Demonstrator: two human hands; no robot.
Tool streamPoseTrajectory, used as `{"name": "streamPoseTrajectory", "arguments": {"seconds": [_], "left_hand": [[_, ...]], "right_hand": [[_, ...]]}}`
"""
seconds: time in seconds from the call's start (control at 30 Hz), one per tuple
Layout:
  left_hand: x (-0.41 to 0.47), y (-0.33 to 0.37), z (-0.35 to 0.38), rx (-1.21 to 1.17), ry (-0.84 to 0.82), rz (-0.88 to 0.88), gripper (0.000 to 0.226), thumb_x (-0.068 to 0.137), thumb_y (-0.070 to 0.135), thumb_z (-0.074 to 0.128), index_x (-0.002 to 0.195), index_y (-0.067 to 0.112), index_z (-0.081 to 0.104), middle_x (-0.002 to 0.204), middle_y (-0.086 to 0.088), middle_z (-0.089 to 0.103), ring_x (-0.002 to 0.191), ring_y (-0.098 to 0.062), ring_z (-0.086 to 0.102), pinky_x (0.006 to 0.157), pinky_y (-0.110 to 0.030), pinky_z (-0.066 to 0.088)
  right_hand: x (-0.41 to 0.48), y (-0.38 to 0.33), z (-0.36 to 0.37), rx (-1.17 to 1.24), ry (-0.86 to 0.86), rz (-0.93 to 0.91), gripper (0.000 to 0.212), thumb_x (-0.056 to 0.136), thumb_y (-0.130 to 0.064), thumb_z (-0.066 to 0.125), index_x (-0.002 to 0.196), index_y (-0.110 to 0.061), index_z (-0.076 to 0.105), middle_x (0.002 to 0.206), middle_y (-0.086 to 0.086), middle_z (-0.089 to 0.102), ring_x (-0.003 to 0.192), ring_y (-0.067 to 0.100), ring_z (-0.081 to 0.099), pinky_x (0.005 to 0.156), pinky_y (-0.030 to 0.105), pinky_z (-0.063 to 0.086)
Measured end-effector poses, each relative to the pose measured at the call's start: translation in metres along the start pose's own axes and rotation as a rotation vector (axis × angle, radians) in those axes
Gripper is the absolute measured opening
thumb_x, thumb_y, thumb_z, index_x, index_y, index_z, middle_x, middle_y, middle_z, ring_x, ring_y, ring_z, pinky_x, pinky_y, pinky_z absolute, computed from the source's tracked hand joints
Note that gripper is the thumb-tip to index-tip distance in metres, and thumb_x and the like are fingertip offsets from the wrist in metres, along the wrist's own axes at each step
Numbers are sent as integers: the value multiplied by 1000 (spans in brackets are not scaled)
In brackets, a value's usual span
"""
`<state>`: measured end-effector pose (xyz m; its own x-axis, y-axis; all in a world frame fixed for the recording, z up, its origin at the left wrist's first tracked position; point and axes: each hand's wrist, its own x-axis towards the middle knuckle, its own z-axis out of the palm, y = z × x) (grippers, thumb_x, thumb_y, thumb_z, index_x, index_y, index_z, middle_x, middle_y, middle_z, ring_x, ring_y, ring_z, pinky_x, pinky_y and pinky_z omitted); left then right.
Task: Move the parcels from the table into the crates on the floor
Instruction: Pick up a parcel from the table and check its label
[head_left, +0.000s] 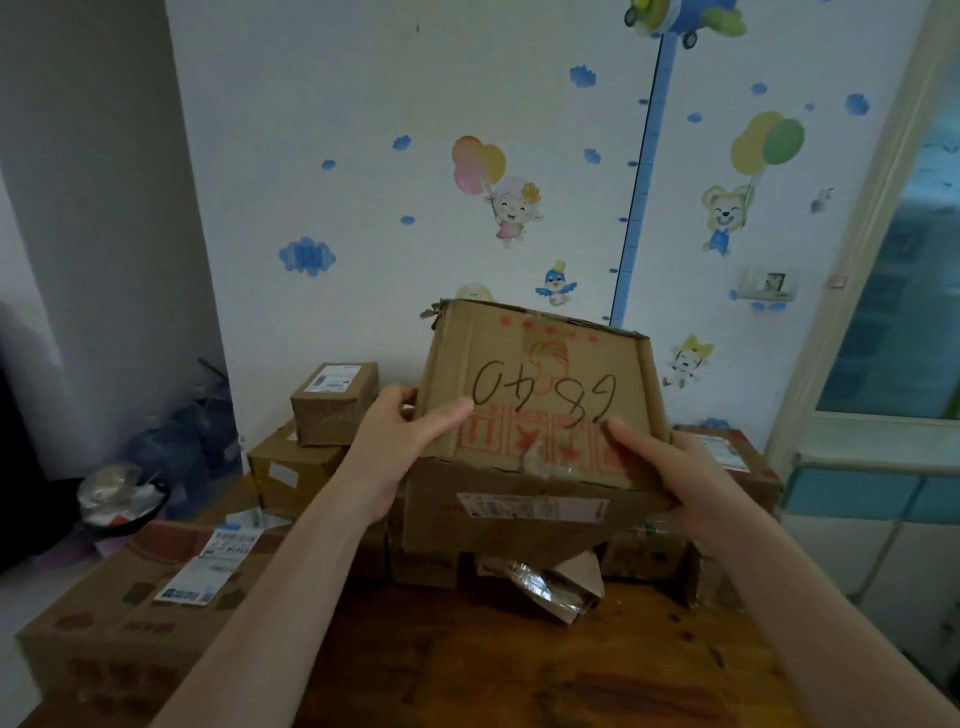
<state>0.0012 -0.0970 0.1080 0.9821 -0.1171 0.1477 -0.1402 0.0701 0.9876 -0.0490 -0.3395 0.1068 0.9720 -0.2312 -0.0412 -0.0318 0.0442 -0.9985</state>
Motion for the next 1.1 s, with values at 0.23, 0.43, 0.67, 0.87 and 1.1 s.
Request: {"name": "streamPoseTrajectory", "arguments": {"seconds": [0.23, 0.43, 0.67, 0.87, 1.1], "left_hand": [[-11, -21, 4, 197, 172, 65, 42, 78, 18, 77, 103, 21, 43, 94, 9, 53, 89, -12, 56, 83, -36, 52], [-14, -23, 6, 276, 111, 131, 44, 74, 26, 79, 110, 23, 54, 96, 12, 60, 94, -11, 59, 78, -22, 48], [-15, -30, 3, 440, 114, 23, 96, 61, 54, 79, 137, 10, 41, 128, -3, 53, 113, -20, 52, 95, -34, 46], [-16, -25, -4, 287, 45, -166, 88, 61, 58, 73, 134, 15, 50, 128, -3, 58, 114, -23, 55, 98, -38, 46], [-19, -44, 10, 212, 21, -126, 54, 76, 39, 76, 121, 22, 52, 103, 9, 59, 91, -9, 56, 79, -27, 45]], "right_hand": [[-2, 22, 8, -34, 57, -160, 16, 83, -17, 68, 95, -21, 60, 89, 2, 71, 74, 11, 70, 54, 21, 55], [-7, 29, 12, -94, 65, -221, 32, 74, -21, 77, 93, -32, 54, 95, -8, 66, 87, 9, 64, 69, 25, 53], [-11, 41, 11, -264, 117, -237, 44, 71, -27, 79, 108, -24, 55, 96, -11, 65, 87, 3, 62, 65, 17, 48], [-20, 41, 1, -209, 70, -136, 53, 68, -55, 64, 109, -23, 53, 100, -3, 64, 90, 15, 63, 69, 27, 50], [-8, 44, -6, -33, 17, 33, 33, 76, -34, 74, 102, -19, 59, 100, 4, 67, 89, 20, 65, 65, 32, 53]]}}
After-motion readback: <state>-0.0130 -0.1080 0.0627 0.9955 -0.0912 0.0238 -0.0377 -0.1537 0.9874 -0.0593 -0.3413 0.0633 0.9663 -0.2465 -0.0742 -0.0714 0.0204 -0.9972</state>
